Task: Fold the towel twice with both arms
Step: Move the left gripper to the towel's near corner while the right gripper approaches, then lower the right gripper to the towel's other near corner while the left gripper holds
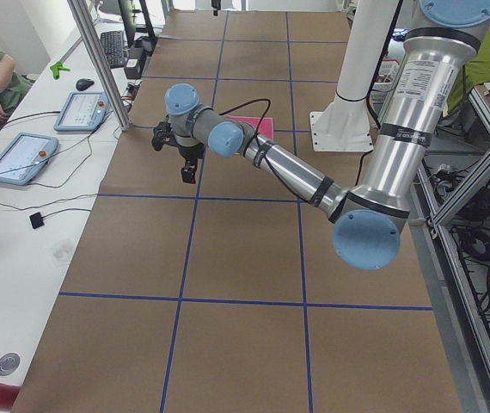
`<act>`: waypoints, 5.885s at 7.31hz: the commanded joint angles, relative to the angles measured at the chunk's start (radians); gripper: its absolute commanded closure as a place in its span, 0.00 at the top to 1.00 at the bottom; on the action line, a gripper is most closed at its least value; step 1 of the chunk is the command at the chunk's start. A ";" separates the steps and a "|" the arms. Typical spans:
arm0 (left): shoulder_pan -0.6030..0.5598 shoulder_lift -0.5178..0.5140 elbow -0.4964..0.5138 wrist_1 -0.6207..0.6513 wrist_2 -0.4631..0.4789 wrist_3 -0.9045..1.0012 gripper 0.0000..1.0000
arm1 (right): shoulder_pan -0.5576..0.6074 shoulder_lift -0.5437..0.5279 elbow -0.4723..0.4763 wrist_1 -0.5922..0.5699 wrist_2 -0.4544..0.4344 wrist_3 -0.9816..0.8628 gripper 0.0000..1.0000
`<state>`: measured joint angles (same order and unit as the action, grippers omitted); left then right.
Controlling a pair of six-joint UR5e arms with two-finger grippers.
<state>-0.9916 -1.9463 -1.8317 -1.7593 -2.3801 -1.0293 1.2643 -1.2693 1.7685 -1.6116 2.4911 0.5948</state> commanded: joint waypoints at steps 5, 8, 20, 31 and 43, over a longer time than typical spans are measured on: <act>0.467 -0.023 -0.002 -0.218 0.456 -0.586 1.00 | -0.489 -0.012 0.009 0.636 -0.317 0.913 1.00; 0.562 -0.023 0.035 -0.220 0.490 -0.589 1.00 | -0.548 0.011 0.031 0.636 -0.317 0.915 1.00; 0.602 -0.054 0.109 -0.220 0.490 -0.583 0.82 | -0.571 0.011 0.040 0.636 -0.311 0.915 1.00; 0.602 -0.063 0.092 -0.221 0.483 -0.629 0.00 | -0.600 0.010 0.031 0.636 -0.311 0.915 1.00; 0.602 -0.075 0.092 -0.223 0.483 -0.629 0.00 | -0.853 0.146 -0.124 0.634 -0.534 0.976 0.99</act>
<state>-0.3896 -2.0218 -1.7395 -1.9814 -1.8975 -1.6582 0.4149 -1.1237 1.6459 -0.9777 1.9610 1.5703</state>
